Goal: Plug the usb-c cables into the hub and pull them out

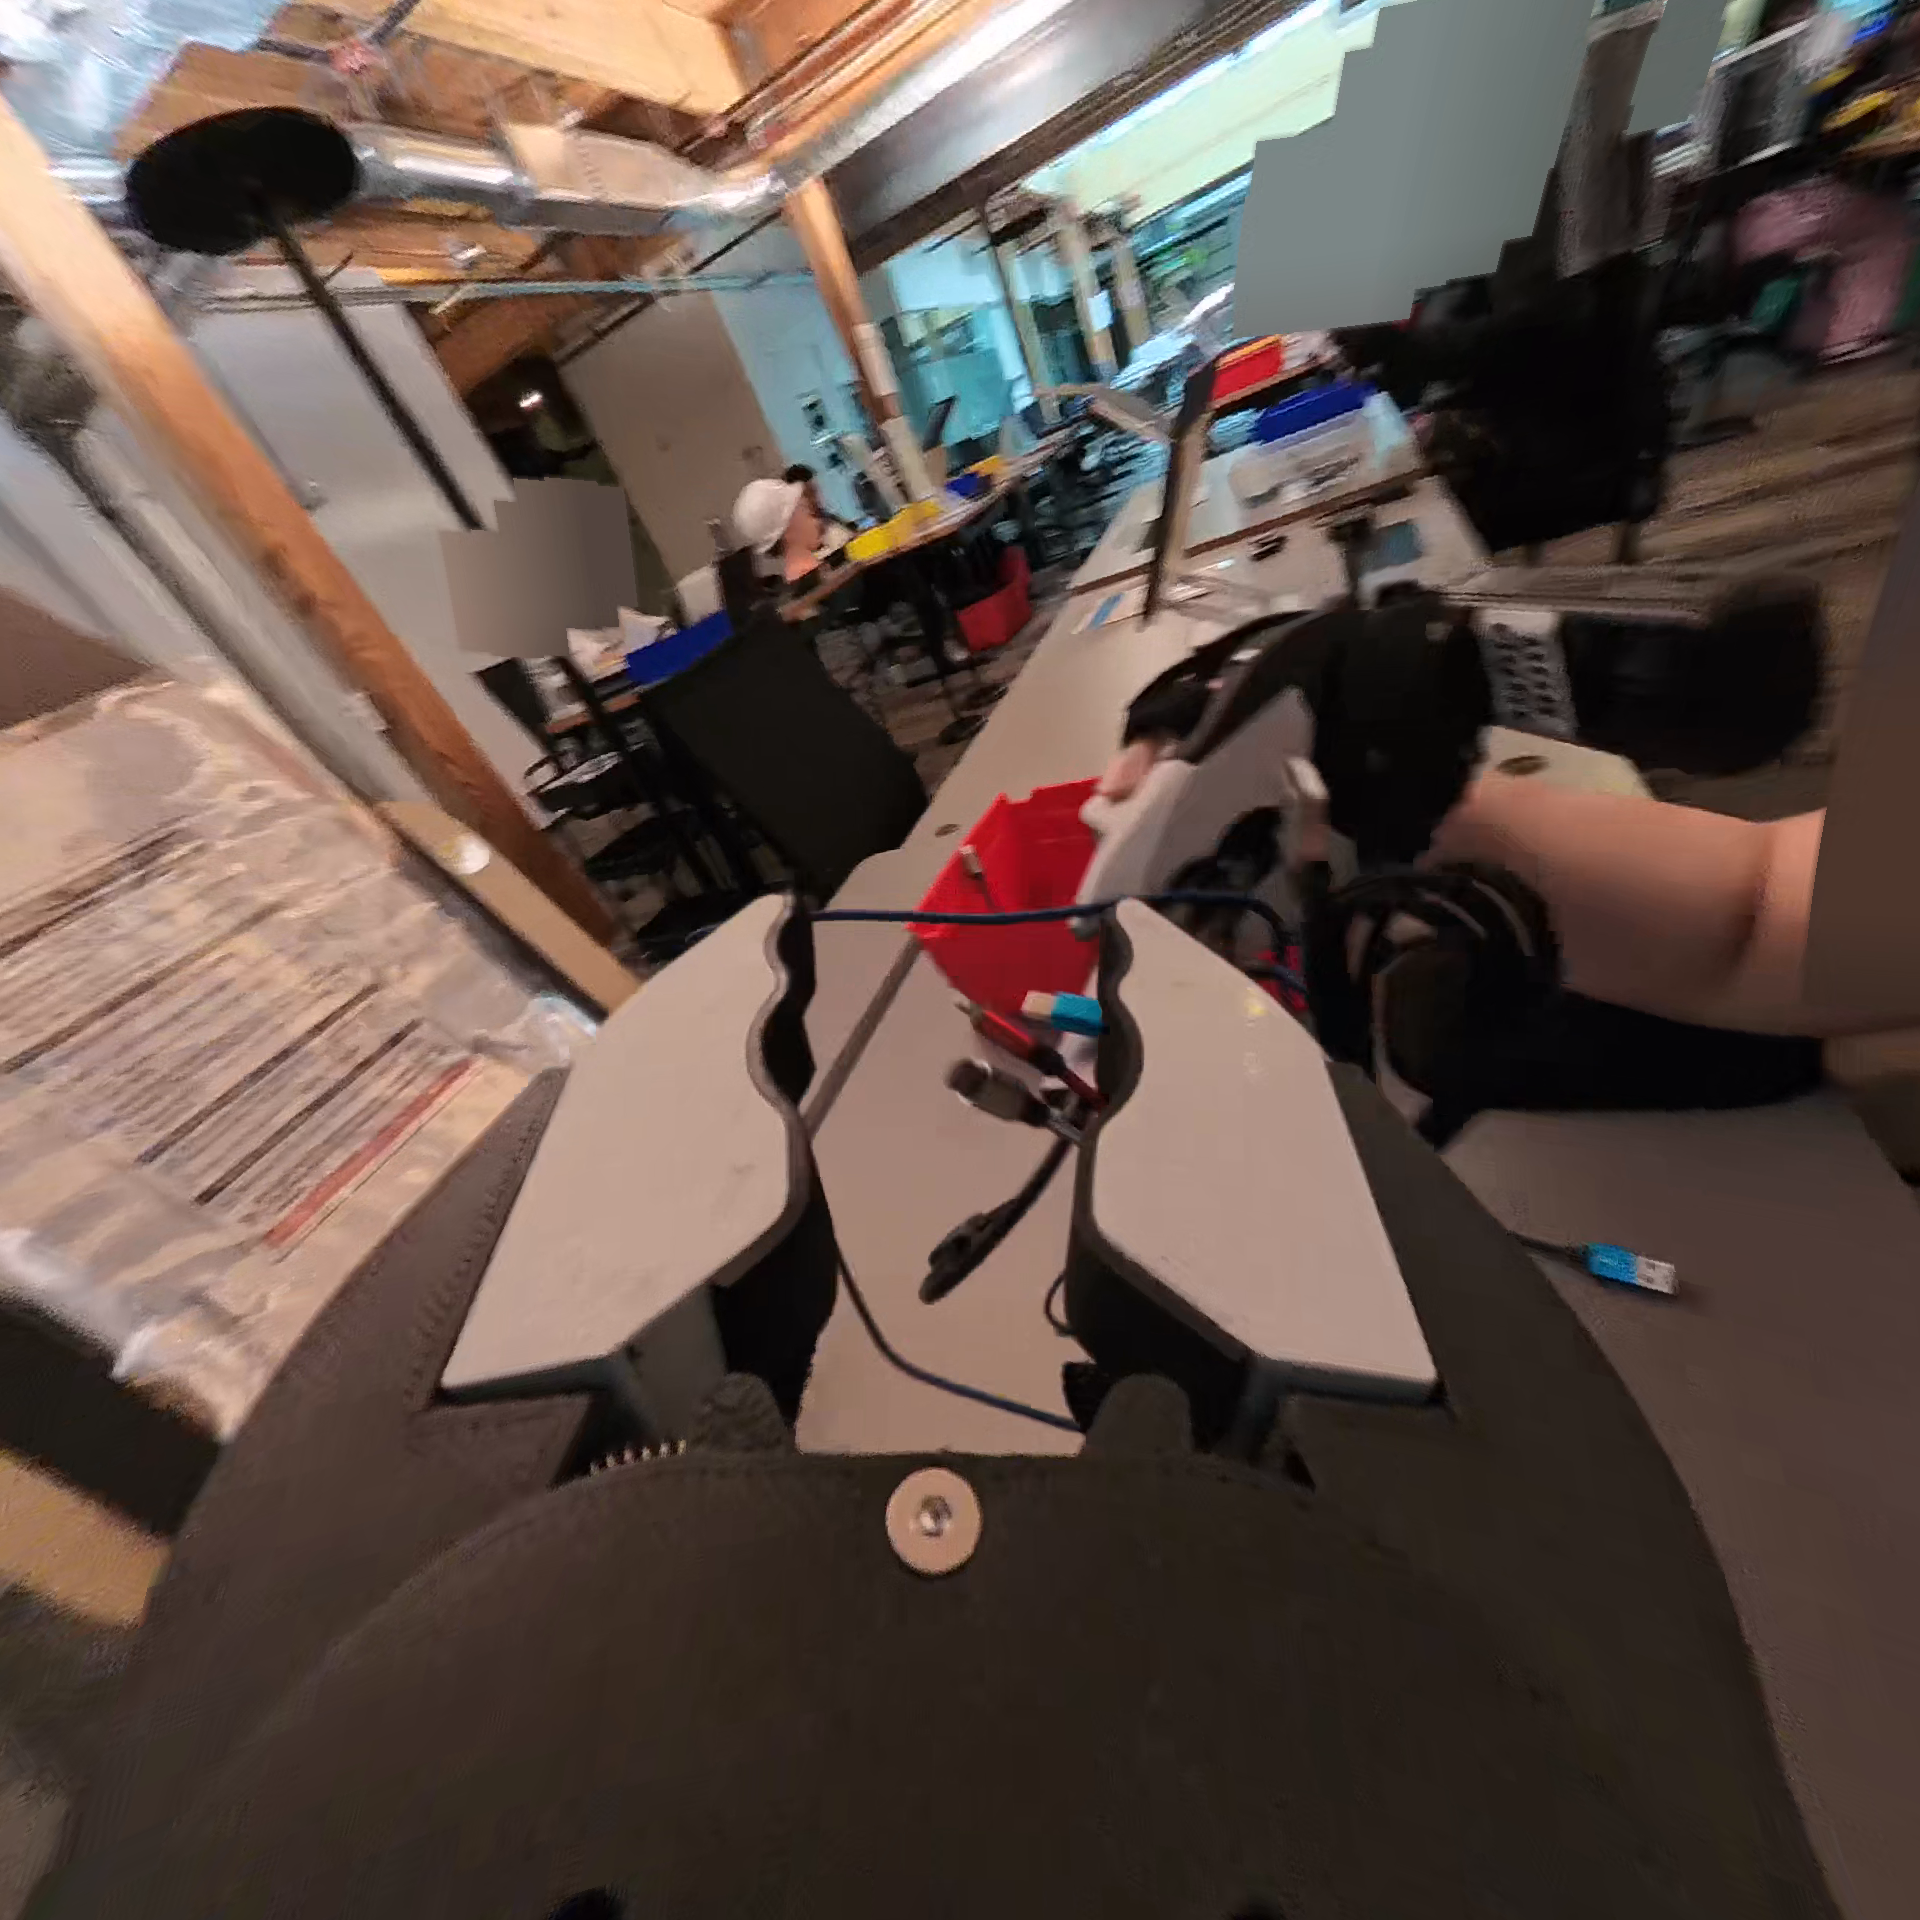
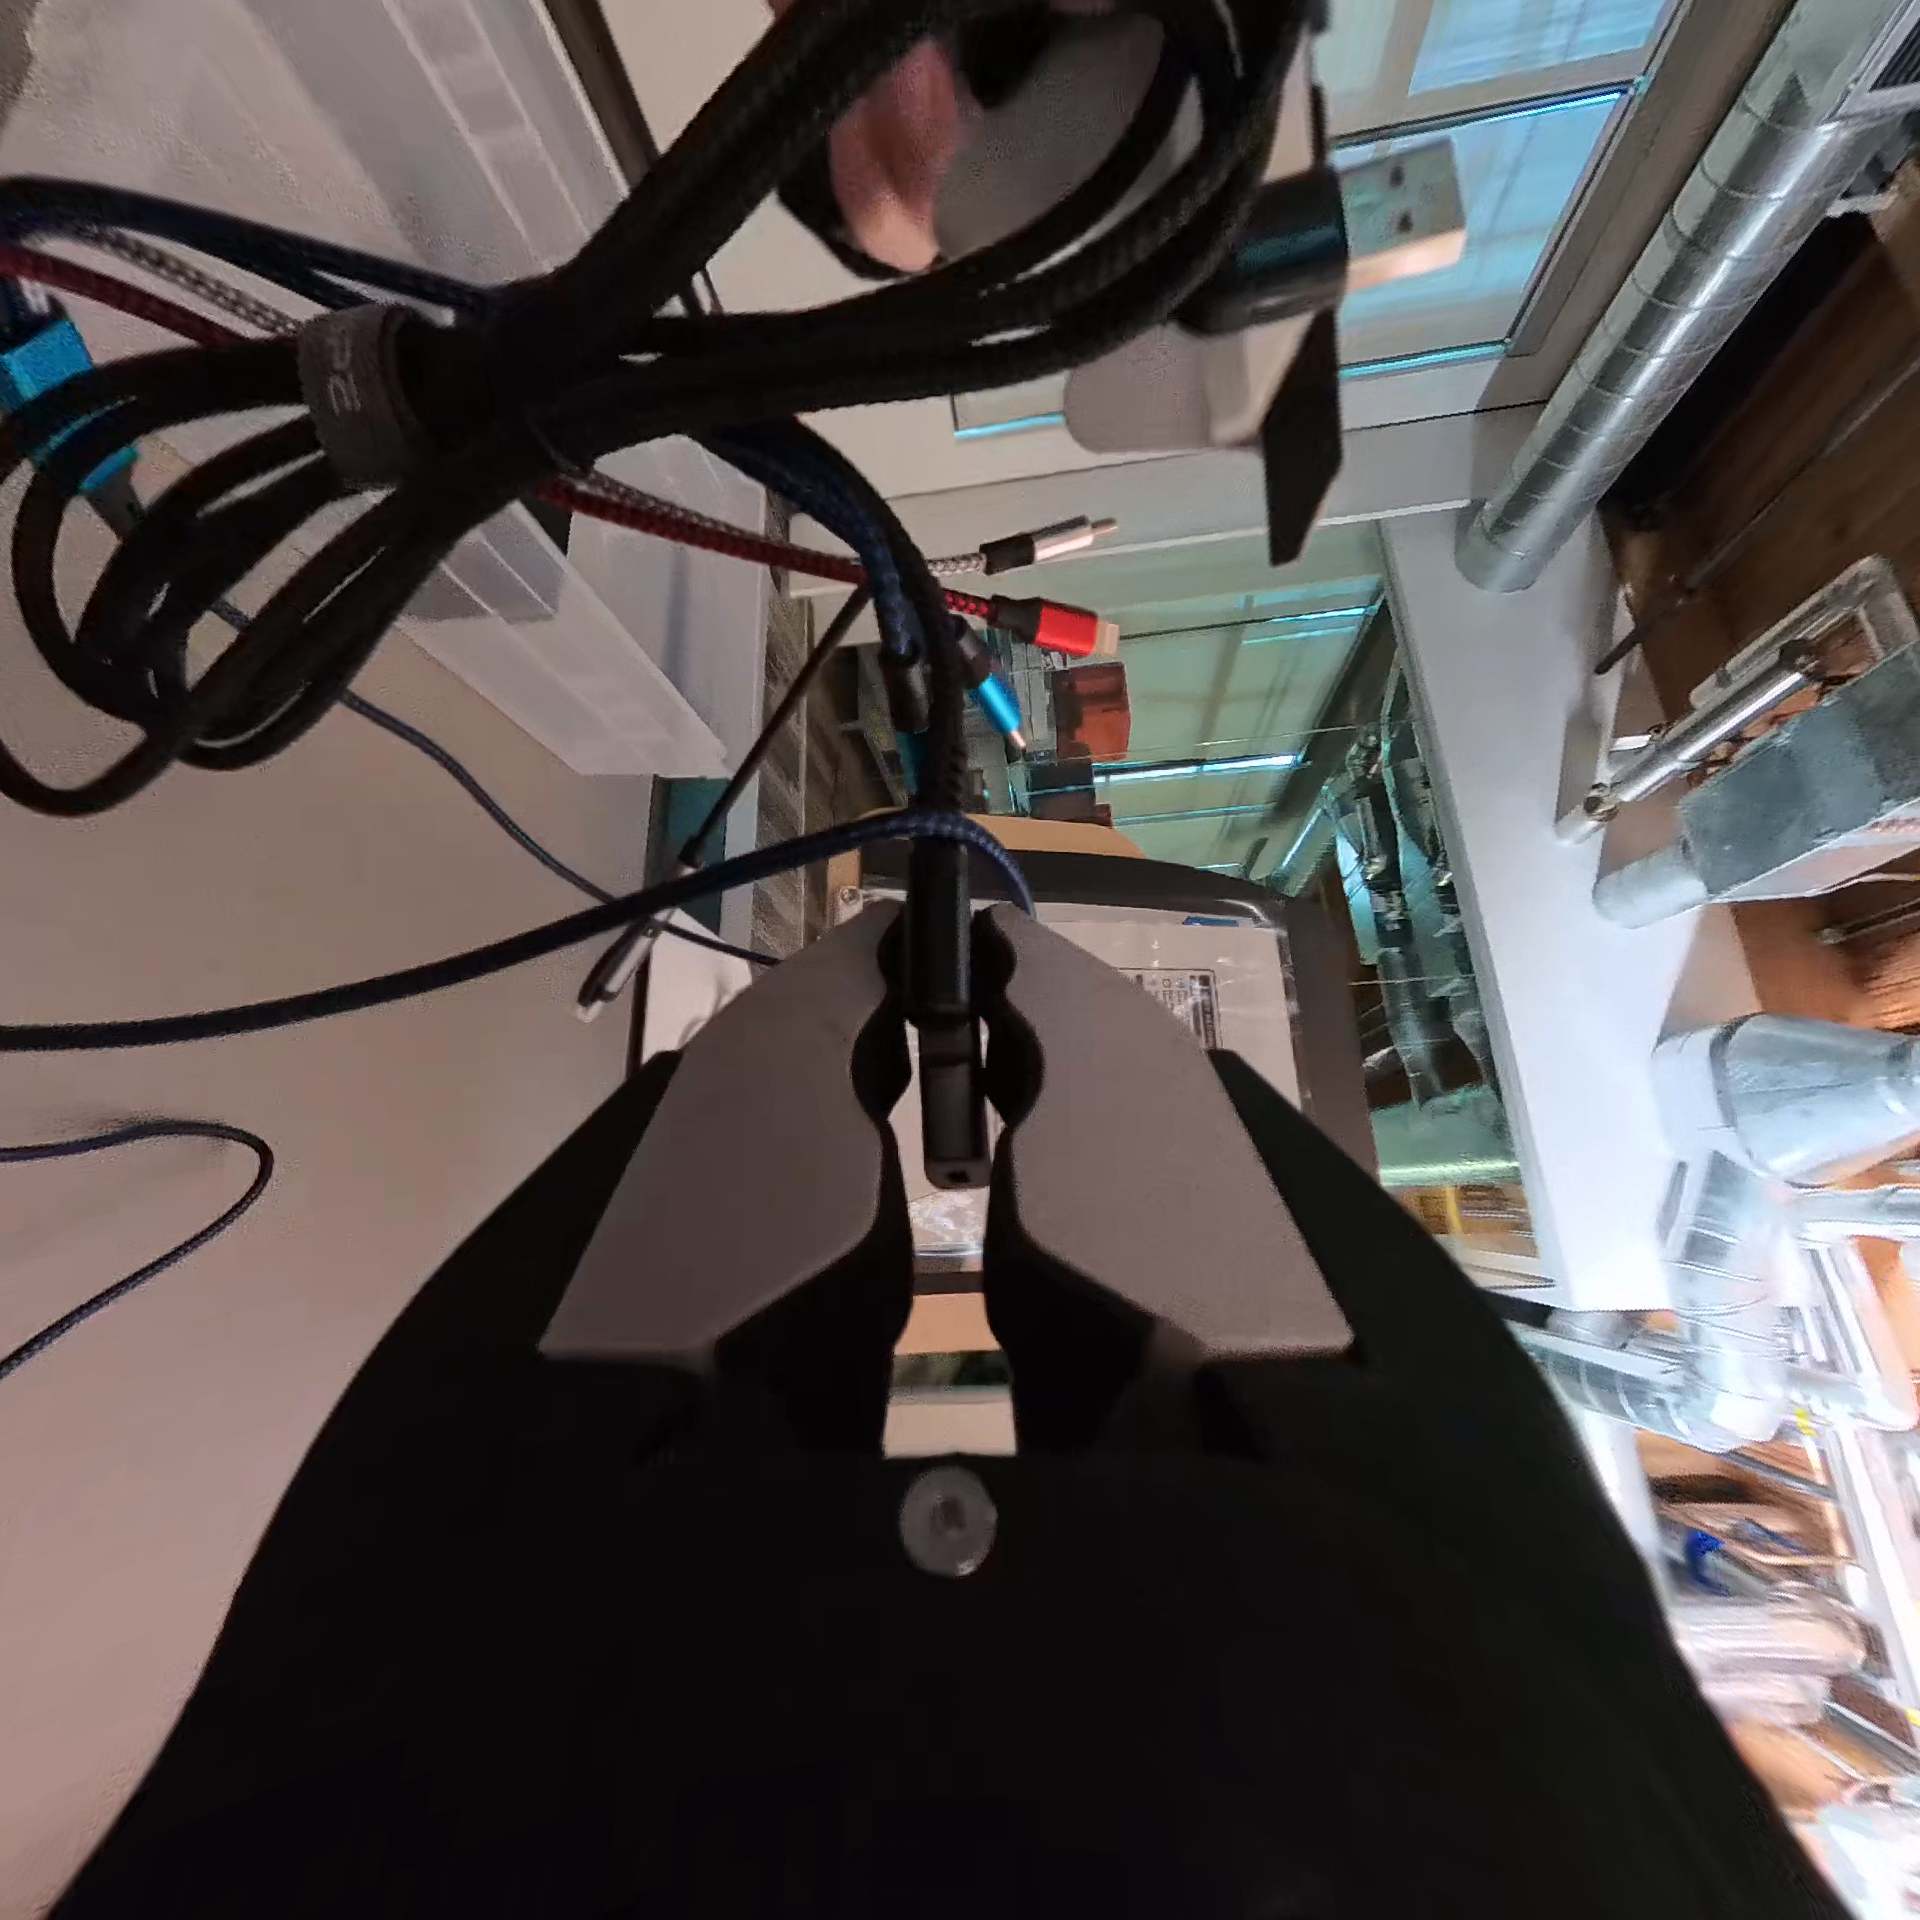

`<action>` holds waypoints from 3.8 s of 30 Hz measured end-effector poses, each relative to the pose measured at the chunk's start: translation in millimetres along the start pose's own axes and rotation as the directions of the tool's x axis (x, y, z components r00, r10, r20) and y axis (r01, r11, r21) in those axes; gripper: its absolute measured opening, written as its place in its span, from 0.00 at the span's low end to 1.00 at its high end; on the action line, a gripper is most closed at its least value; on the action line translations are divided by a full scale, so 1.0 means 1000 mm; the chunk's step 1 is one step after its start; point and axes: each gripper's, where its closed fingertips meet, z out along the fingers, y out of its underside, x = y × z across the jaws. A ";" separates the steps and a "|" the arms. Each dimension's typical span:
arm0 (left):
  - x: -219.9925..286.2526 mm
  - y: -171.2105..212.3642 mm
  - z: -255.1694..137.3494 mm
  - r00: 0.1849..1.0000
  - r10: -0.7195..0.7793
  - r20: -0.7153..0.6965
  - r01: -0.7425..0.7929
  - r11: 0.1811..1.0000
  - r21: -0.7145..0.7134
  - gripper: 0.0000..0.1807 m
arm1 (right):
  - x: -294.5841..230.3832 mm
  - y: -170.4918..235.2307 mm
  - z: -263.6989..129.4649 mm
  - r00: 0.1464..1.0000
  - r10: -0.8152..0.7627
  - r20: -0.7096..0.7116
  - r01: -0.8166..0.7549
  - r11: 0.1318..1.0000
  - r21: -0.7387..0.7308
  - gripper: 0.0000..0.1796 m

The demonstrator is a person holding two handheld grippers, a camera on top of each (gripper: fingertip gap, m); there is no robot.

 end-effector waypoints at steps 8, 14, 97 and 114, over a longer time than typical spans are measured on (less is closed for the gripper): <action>-0.003 0.024 0.033 0.988 0.081 0.134 -0.055 0.980 -0.189 0.38 | 0.005 0.012 0.006 0.995 -0.064 -0.075 0.058 0.995 -0.085 0.05; -0.046 0.009 0.008 0.888 0.017 0.460 0.061 0.986 -0.155 0.33 | 0.028 0.028 -0.004 0.977 -0.102 -0.186 0.072 0.985 -0.157 0.05; 0.033 0.055 0.057 0.809 0.588 0.011 -0.562 0.778 -0.280 0.09 | 0.002 0.022 -0.009 0.966 0.251 0.053 -0.257 0.950 0.176 0.06; 0.040 0.055 0.063 0.754 0.657 0.003 -0.641 0.737 -0.216 0.06 | 0.003 0.010 -0.008 0.927 0.359 0.109 -0.375 0.888 0.267 0.08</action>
